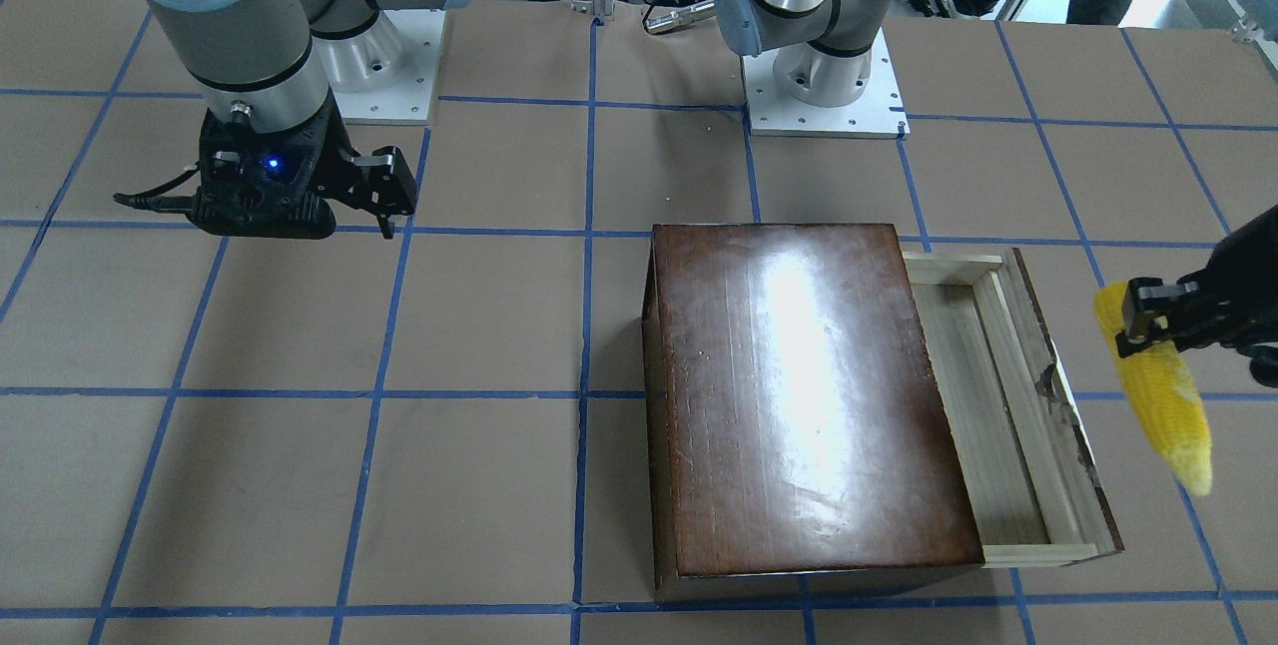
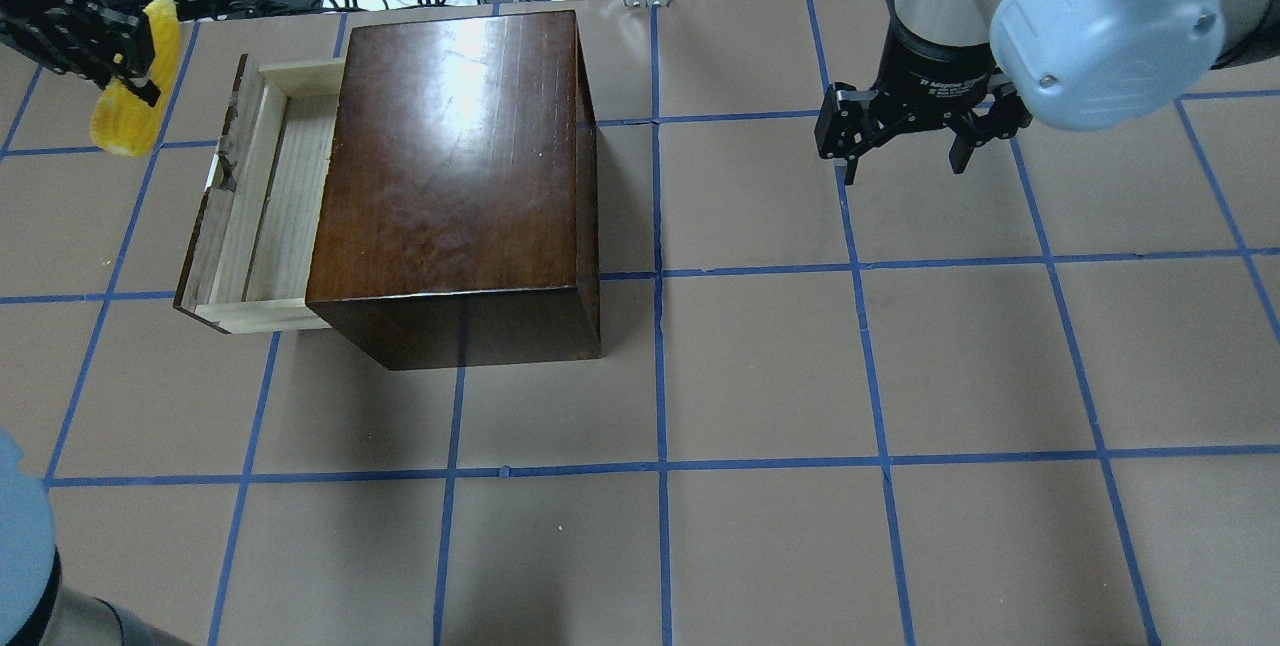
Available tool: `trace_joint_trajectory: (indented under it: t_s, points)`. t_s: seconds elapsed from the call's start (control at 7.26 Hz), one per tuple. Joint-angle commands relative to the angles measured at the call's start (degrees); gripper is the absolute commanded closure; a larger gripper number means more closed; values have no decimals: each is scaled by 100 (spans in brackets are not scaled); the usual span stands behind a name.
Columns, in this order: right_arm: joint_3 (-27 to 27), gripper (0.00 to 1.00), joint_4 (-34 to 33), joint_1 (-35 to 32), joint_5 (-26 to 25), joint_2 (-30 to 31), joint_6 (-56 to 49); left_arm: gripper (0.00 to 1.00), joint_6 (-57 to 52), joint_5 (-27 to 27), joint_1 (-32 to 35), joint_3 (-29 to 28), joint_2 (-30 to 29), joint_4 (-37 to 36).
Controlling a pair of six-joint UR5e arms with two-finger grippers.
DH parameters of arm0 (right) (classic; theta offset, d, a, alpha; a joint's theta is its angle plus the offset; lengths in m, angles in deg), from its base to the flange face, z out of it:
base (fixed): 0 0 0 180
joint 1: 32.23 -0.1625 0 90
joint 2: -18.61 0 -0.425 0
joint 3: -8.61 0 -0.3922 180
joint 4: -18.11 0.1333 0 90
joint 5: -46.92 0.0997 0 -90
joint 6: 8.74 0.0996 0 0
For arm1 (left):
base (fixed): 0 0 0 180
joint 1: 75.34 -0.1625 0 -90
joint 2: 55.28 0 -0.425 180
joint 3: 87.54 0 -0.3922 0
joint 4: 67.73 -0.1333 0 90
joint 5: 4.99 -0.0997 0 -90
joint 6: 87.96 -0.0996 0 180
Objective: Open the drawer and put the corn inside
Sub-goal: 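Lift the corn and carry it over the open drawer with the left gripper, then lower the corn into the drawer and open the left gripper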
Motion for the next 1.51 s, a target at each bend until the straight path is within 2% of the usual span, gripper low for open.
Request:
trace_joint_trajectory:
  t_s: [0.0, 0.28, 0.69, 0.96, 1.24, 1.38]
  points:
    - [0, 0, 5, 0, 7, 0, 0, 100, 54, 26, 320, 299, -53, -12]
    - [0, 0, 5, 0, -2, 0, 0, 97, 81, 218, 320, 476, -176, -30]
    - [0, 0, 5, 0, -2, 0, 0, 97, 72, 228, 320, 800, -273, -39]
    - [0, 0, -4, 0, -2, 0, 0, 87, 72, 228, 320, 951, -273, -187]
    - [0, 0, 5, 0, -2, 0, 0, 70, 72, 228, 311, 978, -369, -293]
    - [0, 0, 5, 0, -2, 0, 0, 54, 72, 228, 320, 978, -457, -407]
